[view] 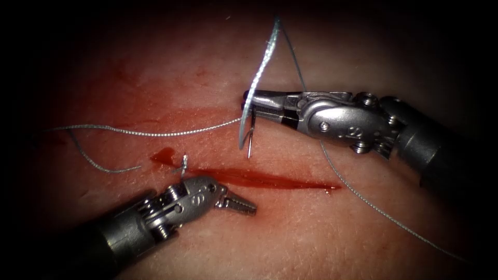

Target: Wound Closure

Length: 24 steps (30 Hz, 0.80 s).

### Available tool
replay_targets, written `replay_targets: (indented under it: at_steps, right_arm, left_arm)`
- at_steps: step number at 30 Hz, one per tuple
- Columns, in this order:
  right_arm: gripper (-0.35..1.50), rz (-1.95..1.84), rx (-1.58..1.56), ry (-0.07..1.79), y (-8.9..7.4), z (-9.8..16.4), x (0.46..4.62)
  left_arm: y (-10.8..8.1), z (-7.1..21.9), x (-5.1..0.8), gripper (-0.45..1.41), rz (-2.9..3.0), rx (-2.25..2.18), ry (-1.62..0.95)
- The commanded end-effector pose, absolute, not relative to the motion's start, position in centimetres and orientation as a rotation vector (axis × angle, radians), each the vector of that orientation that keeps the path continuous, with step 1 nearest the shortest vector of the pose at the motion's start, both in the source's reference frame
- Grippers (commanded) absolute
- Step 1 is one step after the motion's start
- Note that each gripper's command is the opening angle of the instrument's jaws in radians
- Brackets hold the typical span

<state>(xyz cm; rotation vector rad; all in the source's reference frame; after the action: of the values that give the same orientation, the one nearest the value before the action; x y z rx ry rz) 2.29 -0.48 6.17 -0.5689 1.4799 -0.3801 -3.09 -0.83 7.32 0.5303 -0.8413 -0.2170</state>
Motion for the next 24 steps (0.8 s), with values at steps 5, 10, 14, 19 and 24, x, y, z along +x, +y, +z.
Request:
replay_targets:
  at_steps: [5, 10, 14, 19, 24]
  right_arm:
    - [-0.35, -0.398, -0.573, 1.472, -0.46, 6.18, 2.4]
    - [-0.35, -0.427, -0.568, 1.474, -0.61, 6.31, 2.44]
    - [-0.35, -0.425, -0.571, 1.47, -0.64, 6.3, 2.43]
    - [-0.35, -0.414, -0.562, 1.467, -0.66, 6.28, 2.42]
    - [-0.35, -0.296, -0.54, 1.493, -0.69, 6.26, 2.43]
  left_arm:
    - [-0.73, 7.28, -3.14, -0.45, -0.216, 0.524, -0.846]
    - [-0.73, 7.27, -3.13, -0.45, -0.215, 0.525, -0.846]
    - [-0.73, 7.28, -3.14, -0.45, -0.215, 0.524, -0.846]
    - [-0.74, 7.28, -3.13, -0.45, -0.213, 0.527, -0.846]
    - [-0.78, 7.31, -3.08, -0.45, -0.202, 0.525, -0.823]
